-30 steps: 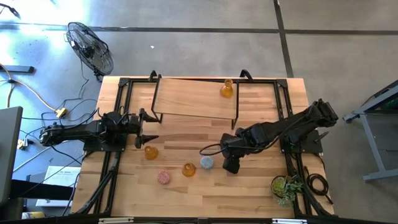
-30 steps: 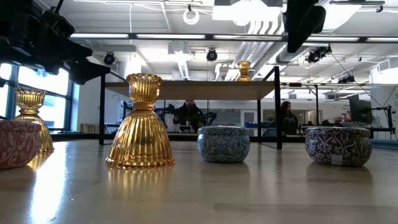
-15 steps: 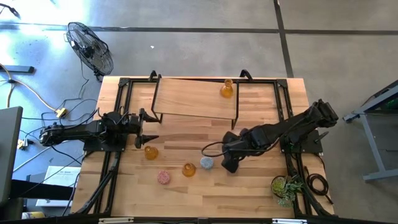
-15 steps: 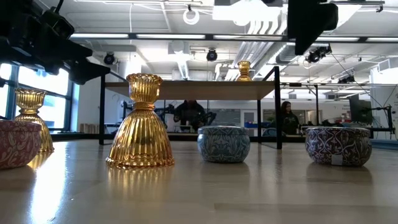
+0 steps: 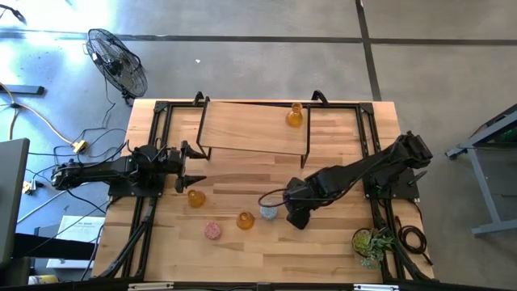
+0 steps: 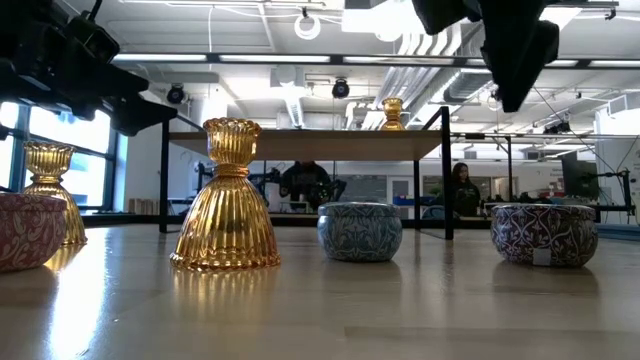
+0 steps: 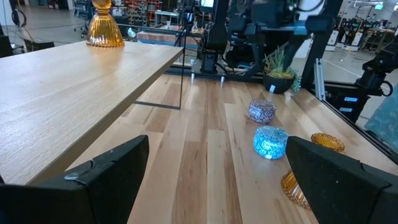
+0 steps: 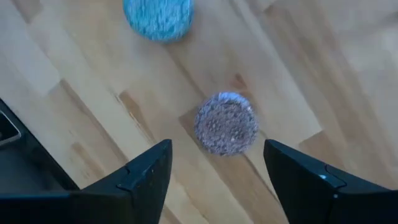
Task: Pick & Place candle stick holders
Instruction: Put the red scented candle on the shelf
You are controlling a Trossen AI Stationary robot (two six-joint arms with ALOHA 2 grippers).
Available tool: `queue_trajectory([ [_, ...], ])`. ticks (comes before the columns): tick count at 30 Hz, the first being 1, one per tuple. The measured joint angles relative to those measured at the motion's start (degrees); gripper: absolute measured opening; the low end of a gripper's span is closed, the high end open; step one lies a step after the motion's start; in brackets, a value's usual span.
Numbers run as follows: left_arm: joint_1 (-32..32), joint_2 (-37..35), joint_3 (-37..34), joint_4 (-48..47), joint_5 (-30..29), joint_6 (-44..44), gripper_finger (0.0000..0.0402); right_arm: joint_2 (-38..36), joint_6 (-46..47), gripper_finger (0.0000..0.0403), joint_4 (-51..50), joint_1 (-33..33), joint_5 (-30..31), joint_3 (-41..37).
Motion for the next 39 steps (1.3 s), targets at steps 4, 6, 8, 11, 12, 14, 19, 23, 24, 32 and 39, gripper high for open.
queue_trajectory([
  [4, 0.0, 0.0, 0.0, 0.0, 0.0, 0.0, 0.0374, 0.4, -0.6, 0.0286, 0.0, 0.0, -0.7, 0.0],
  [6, 0.0, 0.0, 0.0, 0.0, 0.0, 0.0, 0.0374, 0.5, -1.1, 0.0307, 0.7, 0.0, -0.6, 0.0],
  [8, 0.0, 0.0, 0.0, 0.0, 0.0, 0.0, 0.0374, 0.5, -1.5, 0.0331, 1.1, 0.0, -0.4, 0.0],
  [11, 0.0, 0.0, 0.0, 0.0, 0.0, 0.0, 0.0374, 0.5, -3.3, 0.0364, 0.9, 0.0, 0.3, 0.0],
  [12, 0.0, 0.0, 0.0, 0.0, 0.0, 0.0, 0.0374, 0.5, -4.0, 0.0373, 0.8, 0.2, 0.7, 0.0],
  [14, 0.0, 0.0, 0.0, 0.0, 0.0, 0.0, 0.0374, 0.5, -4.1, 0.0387, 0.0, 0.4, 1.0, 0.0],
  [19, 0.0, 0.0, 0.0, 0.0, 0.0, 0.0, 0.0374, 0.7, -0.9, 0.0399, -2.2, 1.0, 0.2, 0.0],
  [23, 0.0, 0.0, 0.0, 0.0, 0.0, 0.0, 0.0374, 2.1, -2.0, 0.0397, -2.0, 1.1, -0.7, 0.0],
  [24, 0.0, 0.0, 0.0, 0.0, 0.0, 0.0, 0.0374, 2.7, -2.4, 0.0398, -1.8, 1.1, -0.8, 0.0],
  [32, 0.0, 0.0, 0.0, 0.0, 0.0, 0.0, 0.0374, 4.6, -2.3, 0.0397, -2.0, 1.8, 1.1, 0.0],
  [39, 0.0, 0.0, 0.0, 0.0, 0.0, 0.0, 0.0374, 4.6, -2.6, 0.0397, -2.0, 2.3, 4.7, 0.0],
])
